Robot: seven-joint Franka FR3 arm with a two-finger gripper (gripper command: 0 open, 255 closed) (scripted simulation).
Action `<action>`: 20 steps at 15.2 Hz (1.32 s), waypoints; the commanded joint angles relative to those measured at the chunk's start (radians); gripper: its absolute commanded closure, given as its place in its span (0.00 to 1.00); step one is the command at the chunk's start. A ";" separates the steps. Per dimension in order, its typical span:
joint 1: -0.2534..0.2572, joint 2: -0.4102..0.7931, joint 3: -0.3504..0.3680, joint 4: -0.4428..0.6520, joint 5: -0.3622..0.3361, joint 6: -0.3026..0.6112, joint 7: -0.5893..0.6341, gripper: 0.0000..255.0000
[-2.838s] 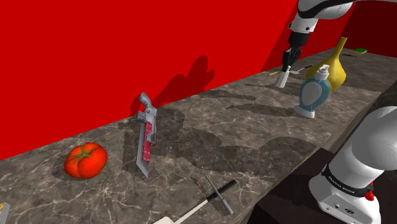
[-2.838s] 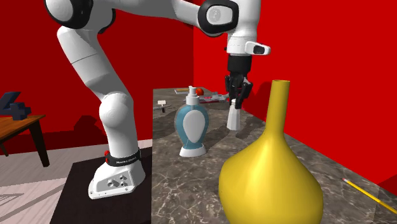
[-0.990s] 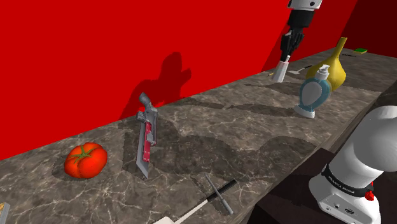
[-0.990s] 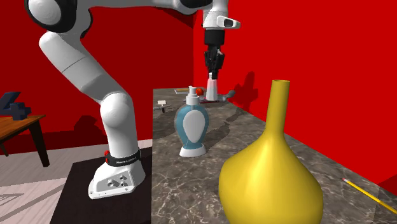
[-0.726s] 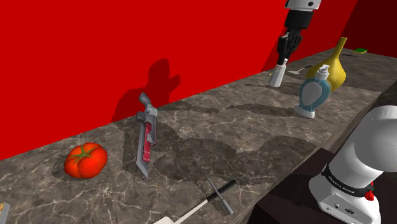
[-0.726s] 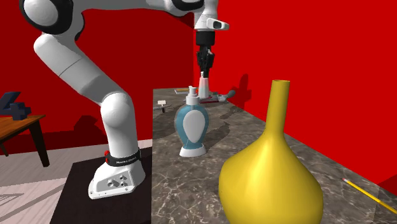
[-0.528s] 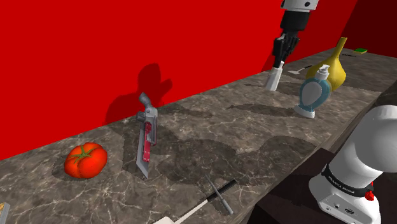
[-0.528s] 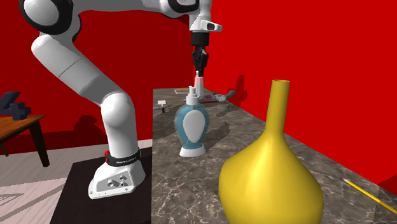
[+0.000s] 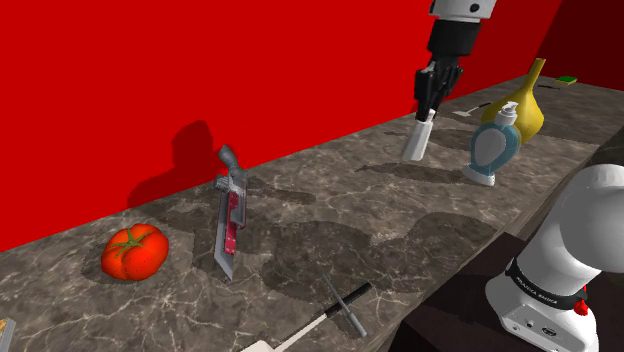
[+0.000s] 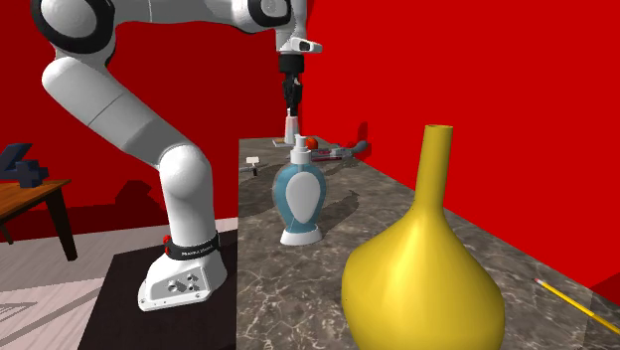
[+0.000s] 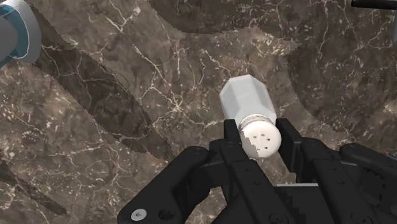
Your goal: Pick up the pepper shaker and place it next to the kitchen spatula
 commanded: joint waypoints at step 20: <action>0.089 0.115 0.363 0.049 0.173 0.140 0.372 1.00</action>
